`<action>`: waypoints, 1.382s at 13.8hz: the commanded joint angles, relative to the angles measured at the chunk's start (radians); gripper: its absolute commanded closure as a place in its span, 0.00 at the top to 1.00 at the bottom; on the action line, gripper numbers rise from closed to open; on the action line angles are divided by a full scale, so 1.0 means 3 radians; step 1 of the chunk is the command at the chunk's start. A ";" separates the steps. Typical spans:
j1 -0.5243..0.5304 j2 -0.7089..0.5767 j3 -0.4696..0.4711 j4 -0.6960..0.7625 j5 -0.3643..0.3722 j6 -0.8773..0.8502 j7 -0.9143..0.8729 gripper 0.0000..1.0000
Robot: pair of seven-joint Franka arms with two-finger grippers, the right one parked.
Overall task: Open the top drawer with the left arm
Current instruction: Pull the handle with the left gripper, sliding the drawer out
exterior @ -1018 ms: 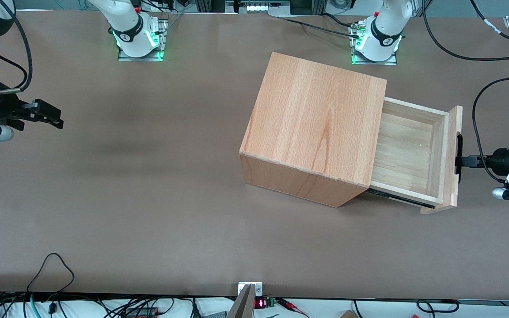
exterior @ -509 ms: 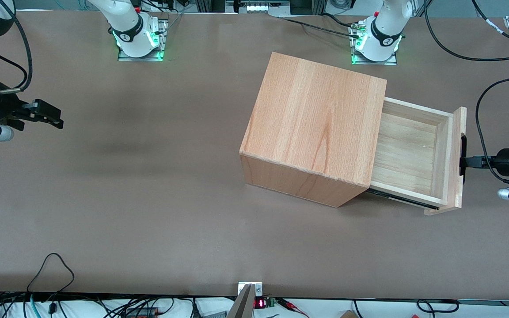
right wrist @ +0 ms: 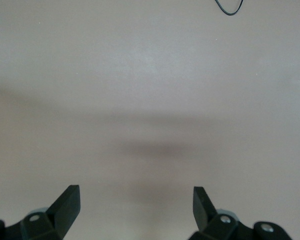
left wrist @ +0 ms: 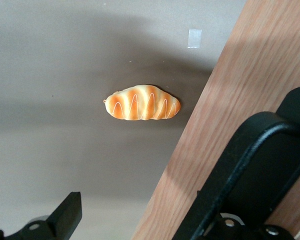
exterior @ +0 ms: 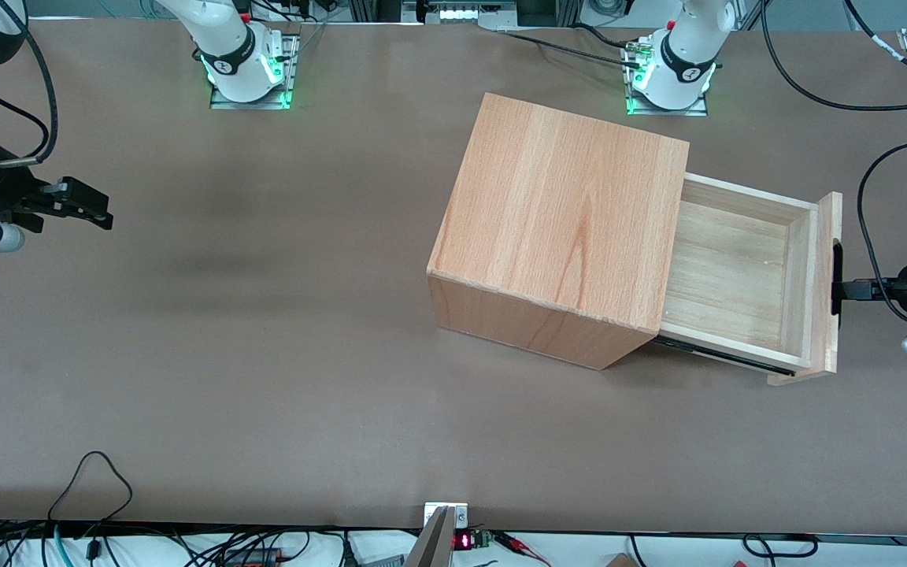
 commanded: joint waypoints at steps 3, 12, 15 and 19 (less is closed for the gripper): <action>0.0064 0.0055 -0.0034 0.0197 -0.0006 -0.0036 0.0380 1.00; 0.0105 0.0019 -0.0064 0.0340 -0.0021 -0.0338 0.0541 1.00; 0.0125 0.0009 -0.0069 0.0361 -0.0011 -0.0363 0.0541 1.00; 0.0120 -0.0016 -0.0064 0.0580 0.0004 -0.0470 0.0566 1.00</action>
